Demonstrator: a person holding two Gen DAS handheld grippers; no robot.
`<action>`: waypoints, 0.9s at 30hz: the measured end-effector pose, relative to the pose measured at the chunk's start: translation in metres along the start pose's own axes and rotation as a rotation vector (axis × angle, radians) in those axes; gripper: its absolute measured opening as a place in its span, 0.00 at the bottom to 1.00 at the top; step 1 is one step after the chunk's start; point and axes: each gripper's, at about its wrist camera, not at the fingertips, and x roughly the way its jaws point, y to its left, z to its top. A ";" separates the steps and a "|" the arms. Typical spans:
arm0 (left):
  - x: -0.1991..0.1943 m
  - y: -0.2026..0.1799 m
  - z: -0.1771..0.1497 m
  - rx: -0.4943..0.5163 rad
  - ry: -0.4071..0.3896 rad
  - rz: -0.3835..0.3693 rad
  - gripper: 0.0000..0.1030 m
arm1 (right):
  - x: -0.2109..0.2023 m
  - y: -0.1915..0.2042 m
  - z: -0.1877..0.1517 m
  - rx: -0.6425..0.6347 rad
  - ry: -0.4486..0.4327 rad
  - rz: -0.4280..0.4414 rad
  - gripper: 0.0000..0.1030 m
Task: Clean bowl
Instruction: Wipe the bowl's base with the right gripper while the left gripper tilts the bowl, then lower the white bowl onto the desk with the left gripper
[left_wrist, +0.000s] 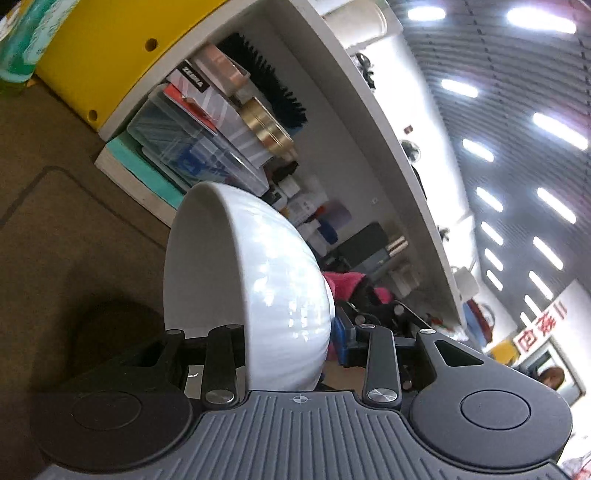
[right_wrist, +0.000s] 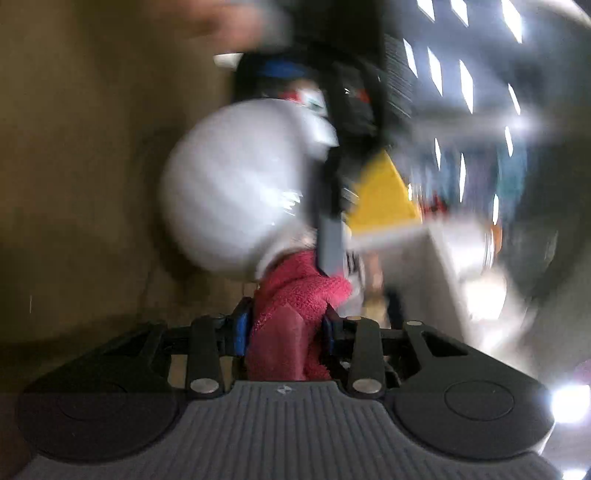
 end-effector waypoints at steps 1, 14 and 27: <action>0.002 -0.002 0.000 0.014 0.023 0.000 0.36 | -0.006 0.004 -0.004 -0.061 -0.027 -0.004 0.36; 0.062 -0.060 -0.024 0.331 0.250 0.217 0.47 | -0.066 0.053 -0.049 -0.330 0.007 0.052 0.31; 0.124 -0.131 -0.077 0.723 0.354 0.572 0.53 | -0.093 -0.035 -0.137 1.060 0.280 0.085 0.31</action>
